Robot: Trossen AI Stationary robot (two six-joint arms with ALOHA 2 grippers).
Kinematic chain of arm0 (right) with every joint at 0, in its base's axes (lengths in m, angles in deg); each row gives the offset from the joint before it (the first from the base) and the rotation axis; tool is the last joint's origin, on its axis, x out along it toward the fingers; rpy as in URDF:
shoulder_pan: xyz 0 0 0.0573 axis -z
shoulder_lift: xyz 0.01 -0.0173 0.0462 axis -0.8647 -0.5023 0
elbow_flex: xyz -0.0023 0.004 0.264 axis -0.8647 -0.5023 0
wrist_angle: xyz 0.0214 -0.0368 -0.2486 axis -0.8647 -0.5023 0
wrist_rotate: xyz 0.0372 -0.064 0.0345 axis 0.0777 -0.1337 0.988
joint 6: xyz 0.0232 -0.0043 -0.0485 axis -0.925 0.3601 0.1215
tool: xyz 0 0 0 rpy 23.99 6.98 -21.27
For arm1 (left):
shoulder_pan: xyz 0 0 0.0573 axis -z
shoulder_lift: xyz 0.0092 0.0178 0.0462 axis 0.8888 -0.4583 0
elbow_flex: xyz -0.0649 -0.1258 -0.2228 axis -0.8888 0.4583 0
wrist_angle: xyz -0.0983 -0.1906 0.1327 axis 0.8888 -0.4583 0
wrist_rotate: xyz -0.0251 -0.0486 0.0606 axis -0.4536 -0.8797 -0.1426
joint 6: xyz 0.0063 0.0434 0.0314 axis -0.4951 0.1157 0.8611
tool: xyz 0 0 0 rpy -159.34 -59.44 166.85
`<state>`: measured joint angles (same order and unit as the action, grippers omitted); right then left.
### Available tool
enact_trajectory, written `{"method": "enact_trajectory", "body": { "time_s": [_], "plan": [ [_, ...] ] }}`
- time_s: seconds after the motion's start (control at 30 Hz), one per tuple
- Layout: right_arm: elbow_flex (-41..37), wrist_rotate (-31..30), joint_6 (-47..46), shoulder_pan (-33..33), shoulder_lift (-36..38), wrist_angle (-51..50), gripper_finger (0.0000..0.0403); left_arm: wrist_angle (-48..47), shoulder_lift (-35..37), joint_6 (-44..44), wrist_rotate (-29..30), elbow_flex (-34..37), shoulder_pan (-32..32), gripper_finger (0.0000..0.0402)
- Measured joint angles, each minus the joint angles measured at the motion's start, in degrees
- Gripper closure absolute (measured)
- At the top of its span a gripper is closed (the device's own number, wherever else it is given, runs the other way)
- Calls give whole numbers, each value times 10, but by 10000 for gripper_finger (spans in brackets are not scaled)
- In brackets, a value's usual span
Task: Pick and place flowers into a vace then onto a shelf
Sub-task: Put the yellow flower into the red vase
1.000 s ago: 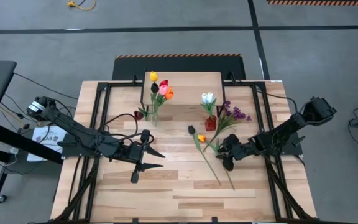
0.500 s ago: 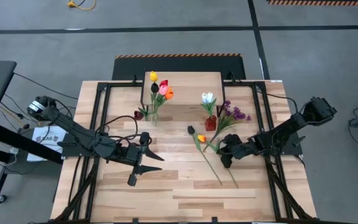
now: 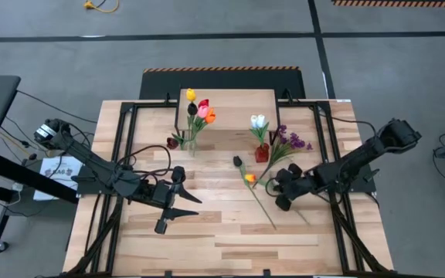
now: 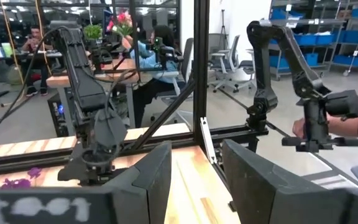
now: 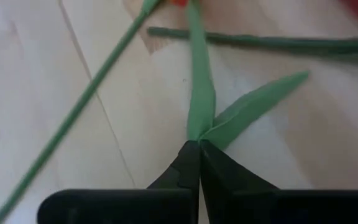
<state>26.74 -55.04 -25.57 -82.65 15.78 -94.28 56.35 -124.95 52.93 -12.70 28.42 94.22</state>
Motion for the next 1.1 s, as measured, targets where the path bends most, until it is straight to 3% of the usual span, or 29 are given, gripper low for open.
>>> {"method": "enact_trajectory", "body": {
  "time_s": [0.17,0.3,0.8,1.1],
  "plan": [
    [67,-47,6,-17,15,-123,403,1,3,4,4,-3,0,267],
    [106,-82,22,-36,25,-149,403,1,14,10,5,-3,2,267],
    [193,-226,128,-95,85,-162,403,-19,50,36,50,-3,17,267],
    [233,-340,240,-127,109,-115,403,-36,49,41,74,-3,27,267]
  ]
}}
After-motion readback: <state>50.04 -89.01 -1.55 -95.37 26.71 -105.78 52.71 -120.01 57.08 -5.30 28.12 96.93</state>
